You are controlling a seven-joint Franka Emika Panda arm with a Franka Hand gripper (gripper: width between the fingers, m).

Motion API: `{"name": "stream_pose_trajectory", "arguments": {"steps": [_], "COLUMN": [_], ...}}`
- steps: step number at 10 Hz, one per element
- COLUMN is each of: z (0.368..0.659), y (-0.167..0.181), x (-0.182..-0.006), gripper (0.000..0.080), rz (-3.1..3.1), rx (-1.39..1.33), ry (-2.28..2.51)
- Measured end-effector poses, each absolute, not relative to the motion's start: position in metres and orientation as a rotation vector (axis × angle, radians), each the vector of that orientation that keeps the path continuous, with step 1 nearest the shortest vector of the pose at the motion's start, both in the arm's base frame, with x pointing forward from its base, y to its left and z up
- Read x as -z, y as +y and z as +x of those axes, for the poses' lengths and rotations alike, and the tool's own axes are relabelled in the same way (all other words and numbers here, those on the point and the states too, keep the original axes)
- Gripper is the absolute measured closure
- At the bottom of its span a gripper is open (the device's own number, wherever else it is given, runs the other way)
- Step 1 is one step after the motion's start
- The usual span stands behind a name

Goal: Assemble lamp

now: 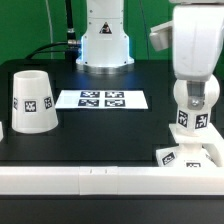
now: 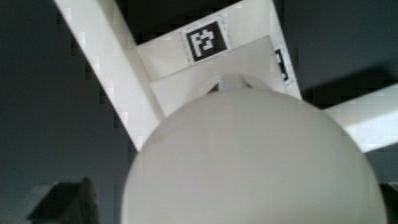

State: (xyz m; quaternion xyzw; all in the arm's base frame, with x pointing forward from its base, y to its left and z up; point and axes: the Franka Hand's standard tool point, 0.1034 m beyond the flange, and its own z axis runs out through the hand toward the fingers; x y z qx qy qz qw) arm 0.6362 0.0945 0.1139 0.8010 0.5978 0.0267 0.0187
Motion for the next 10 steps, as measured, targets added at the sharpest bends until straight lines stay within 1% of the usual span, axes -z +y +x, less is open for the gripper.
{"name": "stream_pose_trajectory", "arguments": {"steps": [6, 7, 8, 10], "z": [0.6357, 0.6358, 0.6358, 0.6358], "y": [0.0883, 0.0876, 0.0875, 0.0874], "x": [-0.112, -0.1119, -0.1119, -0.1119], "gripper": [0.01, 0.0202, 0.0223, 0.0223], "rz": [2.125, 2.127, 2.133, 2.172], "rx": [-0.044, -0.043, -0.044, -0.046], "ry": [2.226, 2.225, 2.219, 2.181]}}
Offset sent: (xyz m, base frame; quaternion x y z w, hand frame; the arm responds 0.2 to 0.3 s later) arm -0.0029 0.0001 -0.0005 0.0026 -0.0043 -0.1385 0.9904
